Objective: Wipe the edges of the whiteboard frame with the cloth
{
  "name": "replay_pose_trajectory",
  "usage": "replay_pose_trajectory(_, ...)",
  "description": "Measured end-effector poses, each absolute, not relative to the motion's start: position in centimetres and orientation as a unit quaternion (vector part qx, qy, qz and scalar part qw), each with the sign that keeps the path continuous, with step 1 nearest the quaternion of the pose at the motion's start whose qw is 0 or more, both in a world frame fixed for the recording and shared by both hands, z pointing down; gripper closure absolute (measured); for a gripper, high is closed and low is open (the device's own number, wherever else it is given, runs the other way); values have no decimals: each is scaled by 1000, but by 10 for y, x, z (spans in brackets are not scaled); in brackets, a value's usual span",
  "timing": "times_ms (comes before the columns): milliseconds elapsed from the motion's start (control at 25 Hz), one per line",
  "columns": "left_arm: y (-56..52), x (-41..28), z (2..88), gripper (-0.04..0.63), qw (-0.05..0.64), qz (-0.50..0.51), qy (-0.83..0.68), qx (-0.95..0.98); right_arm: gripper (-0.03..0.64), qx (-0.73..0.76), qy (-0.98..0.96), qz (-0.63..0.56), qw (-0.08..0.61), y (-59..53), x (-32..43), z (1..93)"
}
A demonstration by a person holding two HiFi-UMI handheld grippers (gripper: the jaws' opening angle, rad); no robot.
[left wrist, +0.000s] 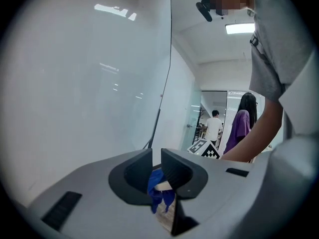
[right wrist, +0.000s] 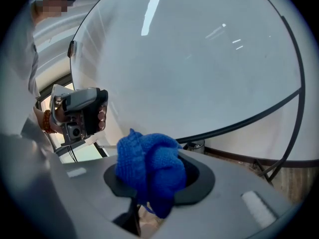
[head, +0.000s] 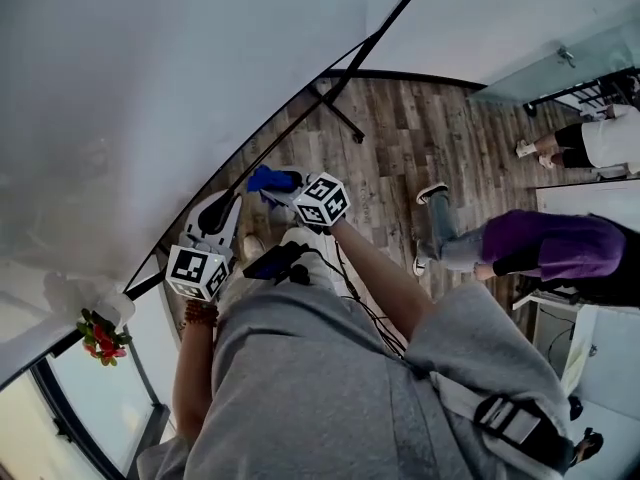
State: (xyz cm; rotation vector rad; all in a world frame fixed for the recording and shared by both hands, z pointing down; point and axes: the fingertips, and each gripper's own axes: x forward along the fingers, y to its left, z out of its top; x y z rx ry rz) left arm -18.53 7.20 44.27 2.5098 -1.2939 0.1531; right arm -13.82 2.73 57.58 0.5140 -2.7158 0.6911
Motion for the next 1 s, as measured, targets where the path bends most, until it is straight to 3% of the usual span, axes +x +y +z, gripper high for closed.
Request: replay_pose_trajectory(1000,5,-180,360,535,31,14,-500,866,474,425,-900,62,73,-29,-88,385)
